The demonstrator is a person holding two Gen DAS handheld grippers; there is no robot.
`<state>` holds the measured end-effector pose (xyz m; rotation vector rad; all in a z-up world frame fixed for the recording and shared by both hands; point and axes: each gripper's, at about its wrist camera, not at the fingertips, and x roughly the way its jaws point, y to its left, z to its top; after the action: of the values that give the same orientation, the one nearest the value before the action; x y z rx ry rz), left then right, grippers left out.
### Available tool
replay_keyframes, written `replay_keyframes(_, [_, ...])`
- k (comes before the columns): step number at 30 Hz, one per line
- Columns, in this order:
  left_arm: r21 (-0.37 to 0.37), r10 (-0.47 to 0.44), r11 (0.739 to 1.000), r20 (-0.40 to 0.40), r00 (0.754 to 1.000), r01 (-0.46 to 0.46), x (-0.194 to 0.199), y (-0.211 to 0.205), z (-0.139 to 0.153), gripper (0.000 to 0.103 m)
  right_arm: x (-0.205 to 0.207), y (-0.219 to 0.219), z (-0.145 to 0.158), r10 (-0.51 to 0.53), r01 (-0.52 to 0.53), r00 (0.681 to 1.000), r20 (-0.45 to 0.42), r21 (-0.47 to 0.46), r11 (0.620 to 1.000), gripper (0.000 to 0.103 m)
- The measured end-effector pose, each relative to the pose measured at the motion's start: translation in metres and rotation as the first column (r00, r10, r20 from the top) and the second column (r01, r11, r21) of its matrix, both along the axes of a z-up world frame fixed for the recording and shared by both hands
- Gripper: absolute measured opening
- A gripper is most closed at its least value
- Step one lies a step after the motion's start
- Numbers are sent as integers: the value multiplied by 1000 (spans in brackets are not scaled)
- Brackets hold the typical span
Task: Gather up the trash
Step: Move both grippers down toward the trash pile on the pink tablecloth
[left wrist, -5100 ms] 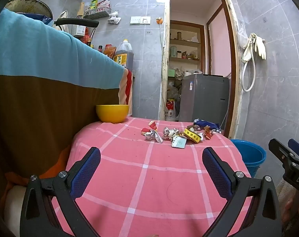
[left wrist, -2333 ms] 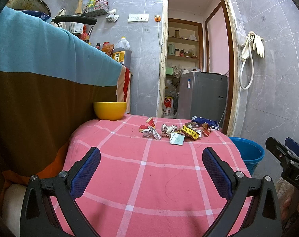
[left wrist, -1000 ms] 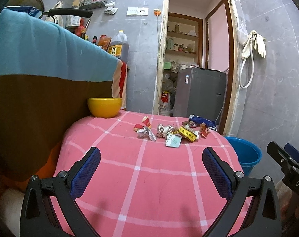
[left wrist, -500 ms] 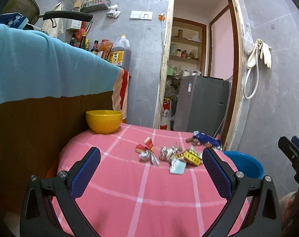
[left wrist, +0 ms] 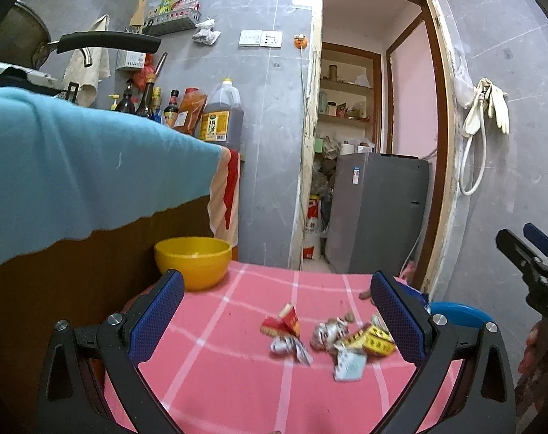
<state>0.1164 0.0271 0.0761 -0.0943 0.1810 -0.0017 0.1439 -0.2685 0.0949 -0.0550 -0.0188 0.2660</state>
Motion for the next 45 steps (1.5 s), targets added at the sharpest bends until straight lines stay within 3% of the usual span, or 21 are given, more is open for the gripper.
replay_keyframes(7, [-26,-1,1000,-56,998,-1,31,2,-11,101,32,-1,-18,3,-3,999,-50,-4,1000,103])
replay_keyframes(11, [-29,-11,1000,-164,986,6,50,-1,-27,101,50,-1,-28,20,-22,990,-141,-13,1000,103])
replay_keyframes(17, [-79,-38,997,-321,946,13,78,0,-46,101,66,10,-44,30,-57,967,-254,-98,994,103])
replay_keyframes(21, [-61,-39,998,-398,917,17,91,-7,-58,101,75,17,-57,25,-76,945,-326,-144,987,103])
replay_keyframes(26, [-47,-41,999,-483,875,21,107,-9,-73,100,92,10,-68,41,-92,902,-429,-99,991,103])
replay_keyframes(30, [-112,-75,994,-516,853,19,113,-2,-77,91,107,3,-76,56,-99,862,-503,-59,993,103])
replay_keyframes(34, [-147,-120,988,-547,828,46,119,-4,-82,69,114,5,-83,79,-122,836,-543,-44,991,101])
replay_keyframes(36, [-155,-137,986,-561,817,59,121,-6,-84,63,118,7,-85,79,-129,827,-557,-50,990,94])
replay_keyframes(45, [-193,-180,978,-558,810,84,124,-8,-84,39,133,5,-92,88,-132,792,-604,-29,991,72])
